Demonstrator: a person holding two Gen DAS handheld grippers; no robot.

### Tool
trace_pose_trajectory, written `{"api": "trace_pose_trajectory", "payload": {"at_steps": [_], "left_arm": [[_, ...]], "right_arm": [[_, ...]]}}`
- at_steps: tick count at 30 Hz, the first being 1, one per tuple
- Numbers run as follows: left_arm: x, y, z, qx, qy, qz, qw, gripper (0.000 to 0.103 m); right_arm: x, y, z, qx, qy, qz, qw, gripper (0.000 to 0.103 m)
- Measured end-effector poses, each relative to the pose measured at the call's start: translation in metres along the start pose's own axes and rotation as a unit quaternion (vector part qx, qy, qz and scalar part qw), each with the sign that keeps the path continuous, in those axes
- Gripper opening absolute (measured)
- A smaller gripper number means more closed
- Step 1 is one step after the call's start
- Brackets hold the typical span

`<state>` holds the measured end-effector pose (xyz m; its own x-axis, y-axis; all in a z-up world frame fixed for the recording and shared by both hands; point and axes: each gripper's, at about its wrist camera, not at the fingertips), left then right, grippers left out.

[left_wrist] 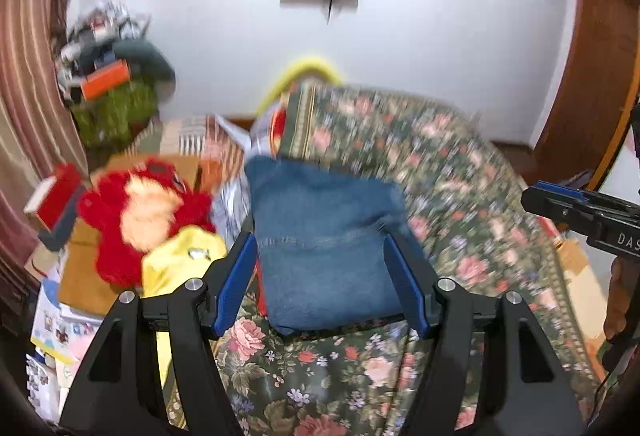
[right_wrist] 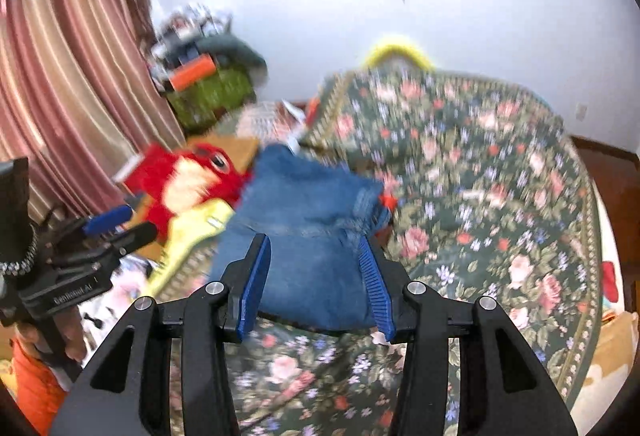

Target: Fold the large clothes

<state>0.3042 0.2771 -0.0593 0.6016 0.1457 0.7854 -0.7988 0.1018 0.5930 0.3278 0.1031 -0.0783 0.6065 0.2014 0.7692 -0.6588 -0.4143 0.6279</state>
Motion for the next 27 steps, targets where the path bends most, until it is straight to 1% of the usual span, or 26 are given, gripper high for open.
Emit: {"api": "trace_pose_trajectory", "payload": {"at_steps": [2, 4, 5, 9, 11, 14, 17, 19, 20, 21, 22, 23, 24, 25, 26, 27], "left_arm": [[0.002, 0.033, 0.014, -0.008, -0.004, 0.032, 0.9995, 0.065], [0.001, 0.062, 0.025, -0.016, -0.007, 0.061, 0.9980, 0.065], [0.000, 0.078, 0.032, -0.018, -0.009, 0.079, 0.9966, 0.065], [-0.011, 0.129, 0.058, -0.021, -0.021, 0.141, 0.9895, 0.065], [-0.022, 0.155, 0.073, -0.013, -0.034, 0.180, 0.9831, 0.065], [-0.038, 0.183, 0.092, 0.000, -0.047, 0.223, 0.9737, 0.065], [-0.052, 0.202, 0.106, 0.019, -0.054, 0.251, 0.9663, 0.065], [-0.061, 0.212, 0.116, 0.038, -0.056, 0.269, 0.9609, 0.065], [-0.066, 0.216, 0.120, 0.046, -0.057, 0.275, 0.9588, 0.069], [-0.069, 0.217, 0.123, 0.051, -0.055, 0.279, 0.9575, 0.079], [-0.073, 0.219, 0.125, 0.055, -0.051, 0.284, 0.9560, 0.085], [-0.076, 0.221, 0.127, 0.058, -0.046, 0.289, 0.9544, 0.092], [-0.079, 0.223, 0.128, 0.060, -0.044, 0.292, 0.9534, 0.094], [-0.081, 0.223, 0.129, 0.063, -0.042, 0.293, 0.9531, 0.096], [-0.083, 0.223, 0.130, 0.068, -0.039, 0.292, 0.9533, 0.101], [-0.084, 0.223, 0.130, 0.073, -0.037, 0.290, 0.9534, 0.102]], "right_arm": [[-0.001, 0.033, -0.007, 0.014, -0.004, 0.031, 0.999, 0.043], [-0.003, 0.057, -0.012, 0.025, -0.002, 0.056, 0.998, 0.043], [-0.006, 0.076, -0.016, 0.031, 0.000, 0.076, 0.997, 0.043], [-0.018, 0.128, -0.027, 0.044, 0.011, 0.137, 0.989, 0.043], [-0.026, 0.148, -0.031, 0.044, 0.014, 0.167, 0.985, 0.043], [-0.039, 0.177, -0.039, 0.040, 0.020, 0.211, 0.977, 0.043], [-0.049, 0.192, -0.043, 0.036, 0.023, 0.233, 0.971, 0.043], [-0.058, 0.199, -0.047, 0.023, 0.025, 0.249, 0.968, 0.043], [-0.061, 0.199, -0.048, 0.015, 0.027, 0.255, 0.967, 0.047], [-0.065, 0.200, -0.049, 0.004, 0.027, 0.260, 0.965, 0.058], [-0.068, 0.201, -0.049, -0.003, 0.024, 0.265, 0.964, 0.063], [-0.072, 0.202, -0.049, -0.009, 0.019, 0.270, 0.963, 0.071], [-0.074, 0.203, -0.047, -0.013, 0.015, 0.272, 0.962, 0.077], [-0.076, 0.203, -0.045, -0.015, 0.012, 0.270, 0.963, 0.080], [-0.076, 0.203, -0.044, -0.017, 0.008, 0.266, 0.964, 0.086], [-0.076, 0.201, -0.044, -0.018, 0.008, 0.263, 0.965, 0.088]]}}
Point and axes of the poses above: each gripper's, at about its wrist camera, not at the fingertips, and y roughly against the way its jaws point, z to its right, x to its top, and after that the axes turned 11 degrees about -x, right-handed
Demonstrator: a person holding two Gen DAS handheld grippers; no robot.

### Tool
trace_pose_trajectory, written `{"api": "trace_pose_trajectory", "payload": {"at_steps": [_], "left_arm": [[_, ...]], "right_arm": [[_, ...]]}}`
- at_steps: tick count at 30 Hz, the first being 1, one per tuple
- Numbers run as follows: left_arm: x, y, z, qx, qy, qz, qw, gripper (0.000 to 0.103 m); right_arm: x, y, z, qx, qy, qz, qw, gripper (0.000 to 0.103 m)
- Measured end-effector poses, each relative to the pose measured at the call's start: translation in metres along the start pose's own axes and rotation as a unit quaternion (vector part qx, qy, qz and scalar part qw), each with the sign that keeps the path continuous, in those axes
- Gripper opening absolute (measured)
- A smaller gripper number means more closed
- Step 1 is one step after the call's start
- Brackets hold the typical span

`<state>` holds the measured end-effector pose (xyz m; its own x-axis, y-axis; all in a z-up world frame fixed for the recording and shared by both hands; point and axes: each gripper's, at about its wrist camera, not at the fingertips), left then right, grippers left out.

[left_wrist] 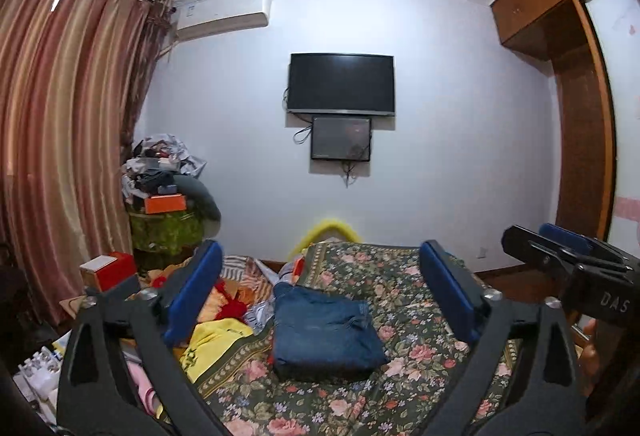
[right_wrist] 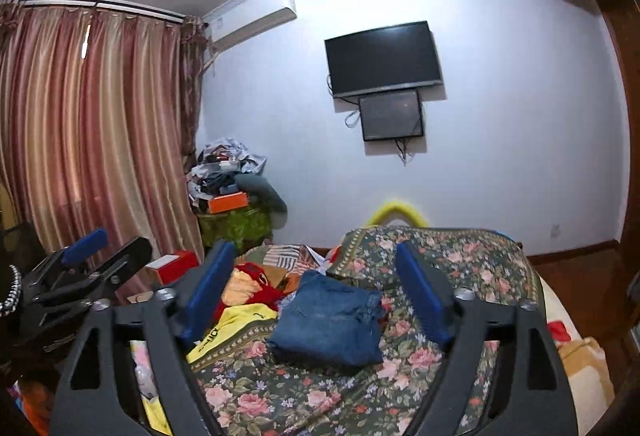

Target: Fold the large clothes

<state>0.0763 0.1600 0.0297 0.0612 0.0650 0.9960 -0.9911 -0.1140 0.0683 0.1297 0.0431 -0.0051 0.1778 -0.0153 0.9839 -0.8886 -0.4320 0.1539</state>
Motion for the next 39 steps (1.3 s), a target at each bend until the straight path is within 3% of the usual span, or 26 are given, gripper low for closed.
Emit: {"api": "trace_pose_trajectory", "payload": {"at_steps": [1, 3, 17, 39], "left_arm": [[-0.001, 0.001, -0.001, 0.001, 0.002, 0.001, 1.0000, 0.102], [-0.004, 0.004, -0.001, -0.001, 0.007, -0.002, 1.0000, 0.102], [-0.014, 0.009, 0.000, 0.011, 0.014, -0.012, 0.9998, 0.102], [-0.020, 0.002, -0.003, 0.000, 0.014, -0.033, 0.9994, 0.102]], "right_arm": [[0.000, 0.000, 0.001, -0.002, 0.000, -0.002, 1.000, 0.089], [0.001, 0.001, 0.002, -0.012, 0.001, -0.003, 1.000, 0.103], [0.003, 0.013, 0.004, -0.023, 0.008, 0.001, 1.000, 0.103], [-0.003, 0.014, 0.005, -0.033, 0.007, -0.015, 0.999, 0.103]]}}
Point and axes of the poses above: each gripper's, at about its wrist camera, not at the fingertips, and y roughly against the way its jaws point, z to its right, x to its top, and after that the axes turned 11 degrees about -x, right-handed
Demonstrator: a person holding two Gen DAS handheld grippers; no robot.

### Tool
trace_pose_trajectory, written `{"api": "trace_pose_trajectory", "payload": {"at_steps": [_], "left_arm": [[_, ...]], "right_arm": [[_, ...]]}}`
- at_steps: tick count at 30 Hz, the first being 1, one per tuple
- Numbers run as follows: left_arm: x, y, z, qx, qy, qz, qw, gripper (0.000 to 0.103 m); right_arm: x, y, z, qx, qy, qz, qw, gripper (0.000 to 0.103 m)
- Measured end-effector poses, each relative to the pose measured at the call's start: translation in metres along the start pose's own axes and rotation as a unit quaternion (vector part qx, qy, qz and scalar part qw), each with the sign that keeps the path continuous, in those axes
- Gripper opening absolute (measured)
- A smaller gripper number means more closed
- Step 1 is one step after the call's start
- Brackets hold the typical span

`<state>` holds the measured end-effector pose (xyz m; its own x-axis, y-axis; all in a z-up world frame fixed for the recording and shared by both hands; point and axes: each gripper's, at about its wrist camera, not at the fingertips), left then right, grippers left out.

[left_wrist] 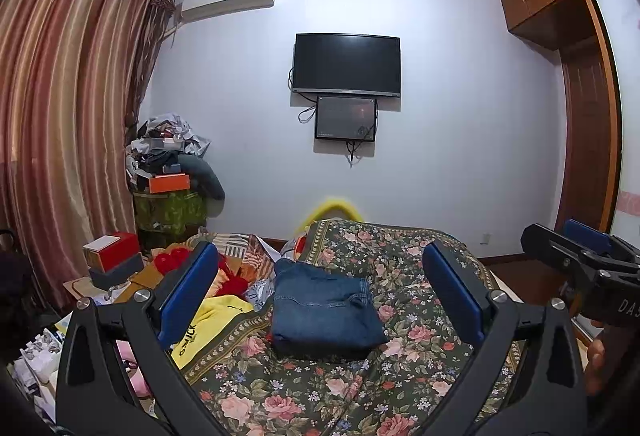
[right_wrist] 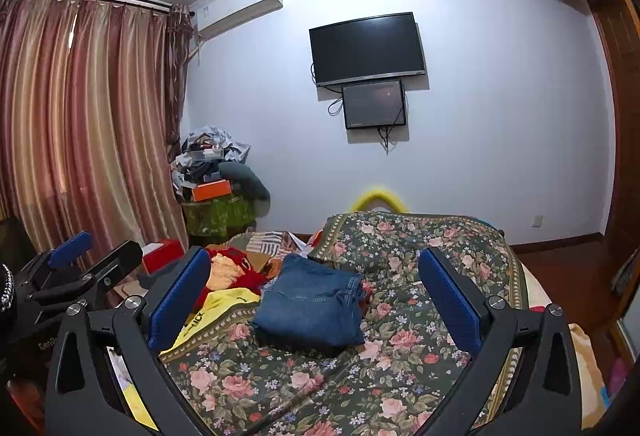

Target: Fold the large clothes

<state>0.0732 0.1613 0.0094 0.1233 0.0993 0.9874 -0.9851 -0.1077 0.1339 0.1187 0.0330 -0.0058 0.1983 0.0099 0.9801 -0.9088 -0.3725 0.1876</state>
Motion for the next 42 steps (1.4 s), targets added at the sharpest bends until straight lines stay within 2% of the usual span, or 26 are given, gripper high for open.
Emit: {"api": "trace_pose_trajectory", "payload": {"at_steps": [25, 42], "left_arm": [[-0.0024, -0.0020, -0.0057, -0.008, 0.009, -0.008, 0.9999, 0.102], [-0.0023, -0.0027, -0.0037, -0.044, -0.005, -0.016, 0.9989, 0.102]], "right_arm": [[-0.0027, -0.0037, 0.0000, -0.002, -0.002, -0.005, 1.000, 0.103], [-0.0010, -0.0030, 0.0015, -0.007, -0.002, -0.003, 1.000, 0.103]]}}
Point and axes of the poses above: each gripper's, at about its wrist camera, not at the fingertips, and y roughly against the way its jaws point, z to its right, x to its top, and after that the axes turned 11 degrees about -x, right-handed
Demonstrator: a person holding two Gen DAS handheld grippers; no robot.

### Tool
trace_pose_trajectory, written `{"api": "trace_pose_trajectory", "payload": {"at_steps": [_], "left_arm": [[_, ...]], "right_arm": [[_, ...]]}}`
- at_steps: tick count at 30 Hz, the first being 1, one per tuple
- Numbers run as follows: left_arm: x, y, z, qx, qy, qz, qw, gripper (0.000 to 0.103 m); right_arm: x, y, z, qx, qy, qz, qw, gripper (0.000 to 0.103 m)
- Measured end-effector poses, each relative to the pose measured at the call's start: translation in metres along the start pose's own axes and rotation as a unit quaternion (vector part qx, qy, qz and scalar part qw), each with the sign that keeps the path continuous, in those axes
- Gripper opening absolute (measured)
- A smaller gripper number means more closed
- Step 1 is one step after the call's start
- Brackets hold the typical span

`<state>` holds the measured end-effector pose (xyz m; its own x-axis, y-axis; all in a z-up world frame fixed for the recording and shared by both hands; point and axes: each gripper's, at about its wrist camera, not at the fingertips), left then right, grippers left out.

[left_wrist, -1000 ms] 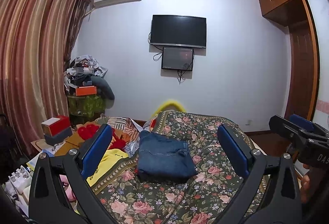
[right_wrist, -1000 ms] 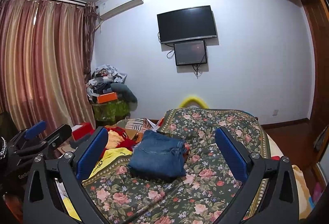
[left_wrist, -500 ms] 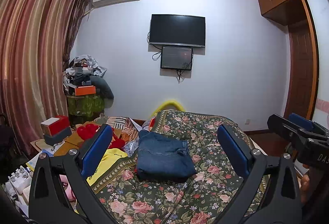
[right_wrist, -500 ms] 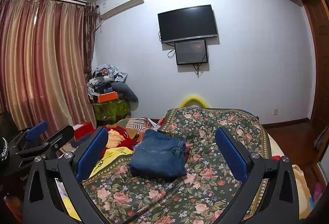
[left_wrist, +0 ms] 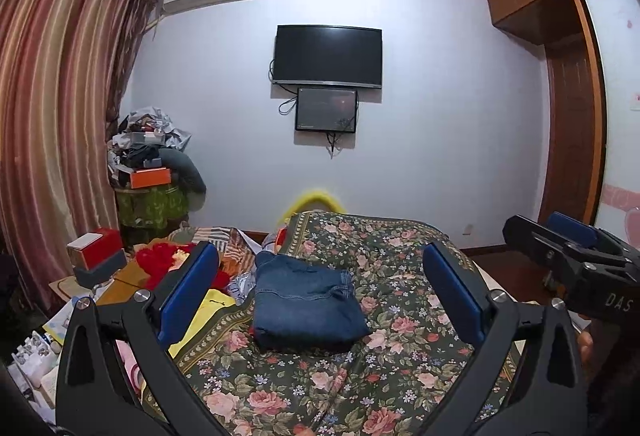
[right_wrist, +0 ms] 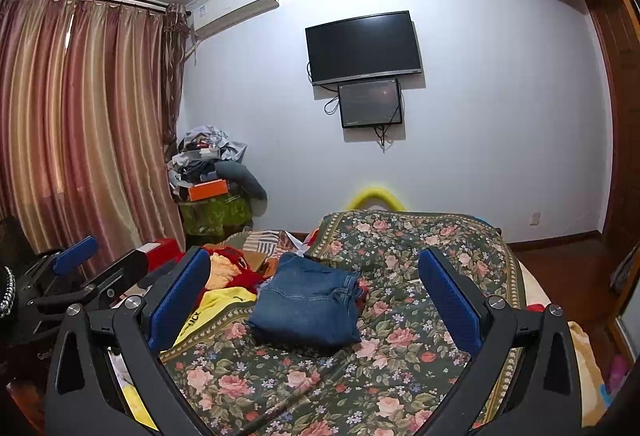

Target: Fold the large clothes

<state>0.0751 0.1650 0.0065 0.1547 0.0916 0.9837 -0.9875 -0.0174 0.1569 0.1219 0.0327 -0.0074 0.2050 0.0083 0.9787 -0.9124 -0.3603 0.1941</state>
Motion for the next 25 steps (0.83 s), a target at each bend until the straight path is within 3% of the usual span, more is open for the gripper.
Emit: {"api": "trace_pose_trajectory", "payload": {"at_steps": [25], "left_arm": [[-0.0049, -0.0045, -0.0001, -0.011, 0.001, -0.014, 0.9998, 0.102]], "right_arm": [[-0.0040, -0.0037, 0.0007, -0.001, -0.004, -0.010, 1.000, 0.103]]}}
Point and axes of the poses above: each gripper's, at about its wrist camera, not at the fingertips, and y roughly against the way its jaws point, z to its right, x to its top, and after that the axes turned 11 degrees about -x, right-handed
